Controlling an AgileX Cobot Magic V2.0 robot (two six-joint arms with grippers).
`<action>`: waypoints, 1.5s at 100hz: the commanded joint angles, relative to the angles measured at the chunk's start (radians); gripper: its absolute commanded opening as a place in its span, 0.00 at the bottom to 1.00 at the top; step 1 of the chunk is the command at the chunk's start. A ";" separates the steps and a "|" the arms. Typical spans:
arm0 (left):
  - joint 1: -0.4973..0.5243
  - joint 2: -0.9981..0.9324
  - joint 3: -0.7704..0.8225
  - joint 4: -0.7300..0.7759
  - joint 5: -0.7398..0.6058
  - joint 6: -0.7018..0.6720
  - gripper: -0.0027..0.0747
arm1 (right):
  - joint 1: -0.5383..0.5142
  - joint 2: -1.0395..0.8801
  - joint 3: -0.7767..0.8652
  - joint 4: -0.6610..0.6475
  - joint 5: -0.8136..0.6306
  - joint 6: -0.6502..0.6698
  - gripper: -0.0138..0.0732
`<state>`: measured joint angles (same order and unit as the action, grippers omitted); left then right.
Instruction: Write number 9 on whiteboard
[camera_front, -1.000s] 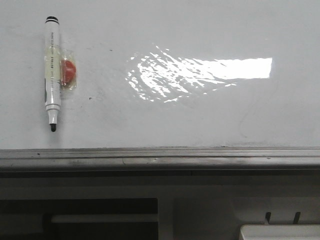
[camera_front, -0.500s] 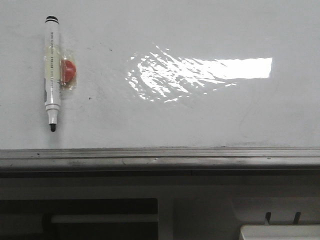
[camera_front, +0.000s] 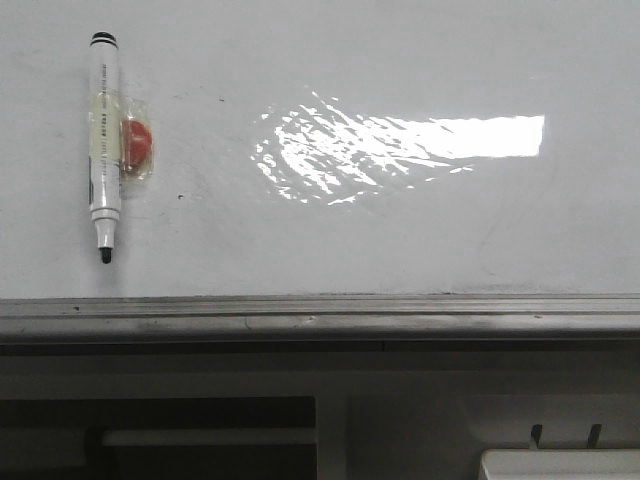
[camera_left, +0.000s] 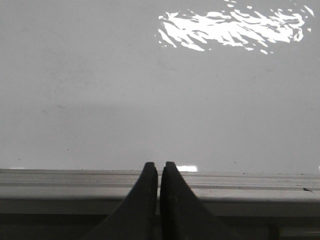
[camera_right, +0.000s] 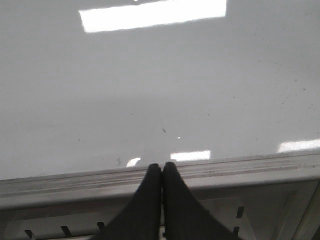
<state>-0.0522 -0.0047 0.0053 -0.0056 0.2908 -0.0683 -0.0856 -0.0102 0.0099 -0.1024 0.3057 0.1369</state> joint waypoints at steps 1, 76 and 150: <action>0.000 -0.027 0.040 -0.023 -0.116 -0.002 0.01 | -0.004 -0.015 0.026 -0.002 -0.114 -0.007 0.08; 0.003 0.053 -0.134 -0.073 -0.283 -0.002 0.01 | -0.004 0.077 -0.264 0.046 -0.076 -0.007 0.08; -0.002 0.427 -0.289 -0.108 -0.367 -0.002 0.69 | -0.002 0.309 -0.364 0.140 0.024 -0.007 0.08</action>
<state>-0.0522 0.3839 -0.2501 -0.0830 0.0502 -0.0683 -0.0856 0.2834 -0.3247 0.0349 0.4009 0.1307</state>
